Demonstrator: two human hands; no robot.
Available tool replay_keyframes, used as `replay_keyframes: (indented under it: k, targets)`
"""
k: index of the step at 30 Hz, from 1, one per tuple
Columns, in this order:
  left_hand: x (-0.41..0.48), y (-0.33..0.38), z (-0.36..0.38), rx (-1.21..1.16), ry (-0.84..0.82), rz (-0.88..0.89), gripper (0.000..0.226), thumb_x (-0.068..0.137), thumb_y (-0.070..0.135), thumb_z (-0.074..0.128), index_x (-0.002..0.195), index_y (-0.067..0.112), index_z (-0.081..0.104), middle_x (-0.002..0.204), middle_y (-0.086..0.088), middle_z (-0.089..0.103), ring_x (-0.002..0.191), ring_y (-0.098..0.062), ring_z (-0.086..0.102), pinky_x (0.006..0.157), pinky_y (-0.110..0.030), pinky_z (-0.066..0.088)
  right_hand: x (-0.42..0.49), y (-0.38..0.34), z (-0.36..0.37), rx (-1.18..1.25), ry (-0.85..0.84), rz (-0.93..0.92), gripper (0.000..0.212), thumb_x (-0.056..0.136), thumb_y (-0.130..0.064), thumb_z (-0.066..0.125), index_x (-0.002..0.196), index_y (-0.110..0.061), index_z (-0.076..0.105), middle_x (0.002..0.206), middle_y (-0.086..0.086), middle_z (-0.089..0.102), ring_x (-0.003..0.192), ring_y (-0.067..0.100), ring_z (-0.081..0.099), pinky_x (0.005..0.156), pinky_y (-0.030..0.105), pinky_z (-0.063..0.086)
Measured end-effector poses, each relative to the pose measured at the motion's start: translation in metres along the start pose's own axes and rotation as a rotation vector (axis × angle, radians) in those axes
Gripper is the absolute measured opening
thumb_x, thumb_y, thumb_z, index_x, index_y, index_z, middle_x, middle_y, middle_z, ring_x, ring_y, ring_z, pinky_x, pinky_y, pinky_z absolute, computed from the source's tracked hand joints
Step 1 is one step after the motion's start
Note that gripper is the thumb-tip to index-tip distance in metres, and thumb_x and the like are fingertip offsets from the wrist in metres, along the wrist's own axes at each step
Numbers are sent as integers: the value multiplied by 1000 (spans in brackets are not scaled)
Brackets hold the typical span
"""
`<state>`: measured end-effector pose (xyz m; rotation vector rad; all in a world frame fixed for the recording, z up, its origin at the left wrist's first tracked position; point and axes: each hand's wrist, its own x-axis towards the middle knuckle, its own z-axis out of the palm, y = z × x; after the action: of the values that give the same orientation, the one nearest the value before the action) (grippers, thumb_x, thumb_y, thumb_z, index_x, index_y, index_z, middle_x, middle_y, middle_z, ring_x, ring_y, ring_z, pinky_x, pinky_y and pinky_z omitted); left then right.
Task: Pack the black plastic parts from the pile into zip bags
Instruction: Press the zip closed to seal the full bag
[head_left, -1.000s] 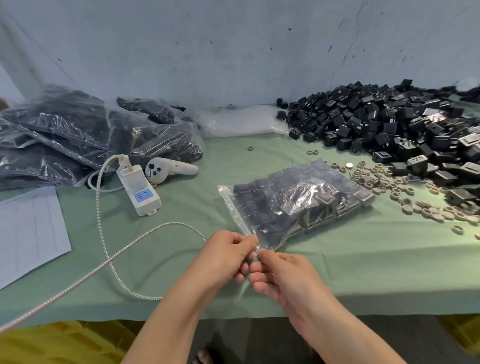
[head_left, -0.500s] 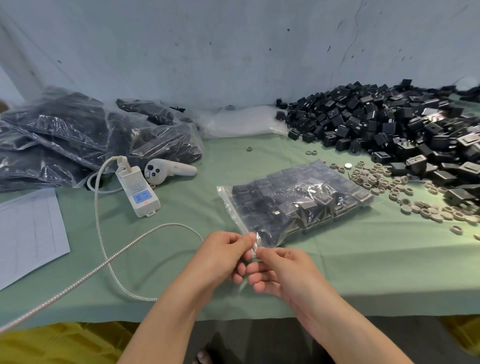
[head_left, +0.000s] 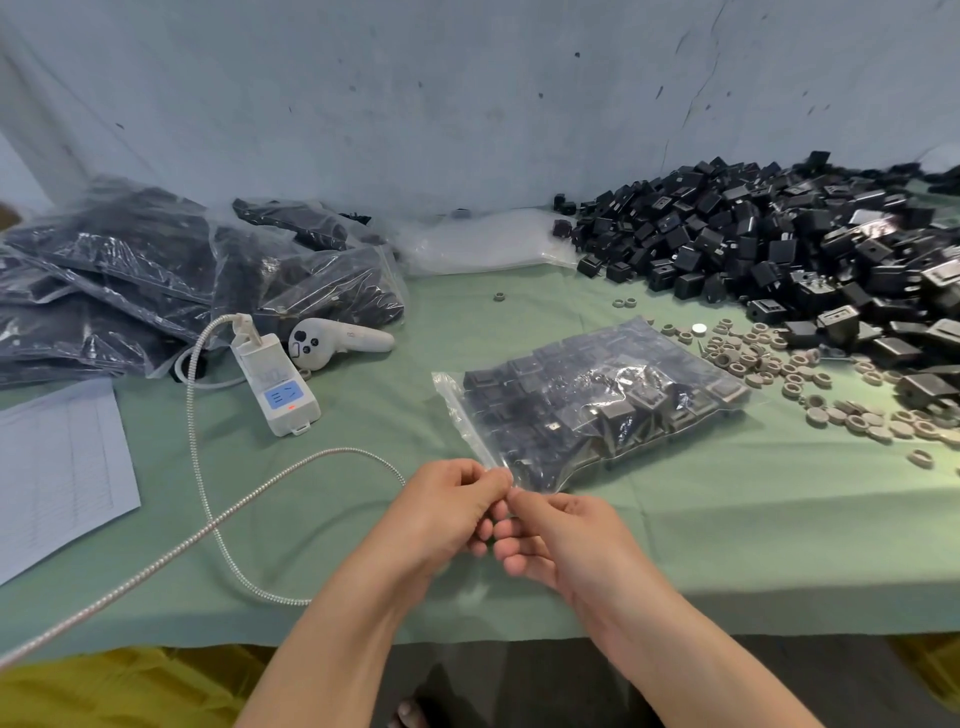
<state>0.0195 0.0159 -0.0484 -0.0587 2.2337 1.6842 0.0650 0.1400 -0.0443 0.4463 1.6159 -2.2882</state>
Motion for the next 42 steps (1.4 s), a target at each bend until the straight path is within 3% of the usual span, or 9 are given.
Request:
replay_keyframes:
  k: [8,18,22,34,42]
  targets:
    - [-2,3,1,-41,-11,-32,41,96,25,60,56,15,59,48,-1,54,42,-11,49,42,-20,44,4,-2,-4,-84,-19,-21,27,95,-8,52,74,-3,68,65,11,67,51,11,57,53,18,50]
    - [3,4,-1,-117,-5,-61,33,94,24,62,61,17,59,51,1,52,40,-8,40,40,-18,37,8,0,-5,-34,-35,-39,28,98,-16,58,77,-3,71,67,7,67,54,10,59,55,18,52]
    - [6,2,-2,-169,80,-86,37,89,22,64,54,17,54,48,-1,46,39,-9,37,40,-17,35,13,-1,-3,-86,-53,-103,30,100,-18,58,76,-7,72,68,4,68,58,8,59,58,17,51]
    - [24,8,-5,-215,205,-51,36,91,14,62,58,15,49,42,5,35,36,-8,29,36,-17,28,17,1,-3,-164,-30,-147,27,98,-19,62,75,-6,69,69,6,71,57,10,63,58,19,52]
    - [22,6,-8,-61,152,-23,35,89,21,60,57,20,47,43,6,34,38,-10,30,44,-21,30,18,3,6,166,-110,32,30,97,-26,63,91,2,71,84,14,75,67,13,70,65,21,57]
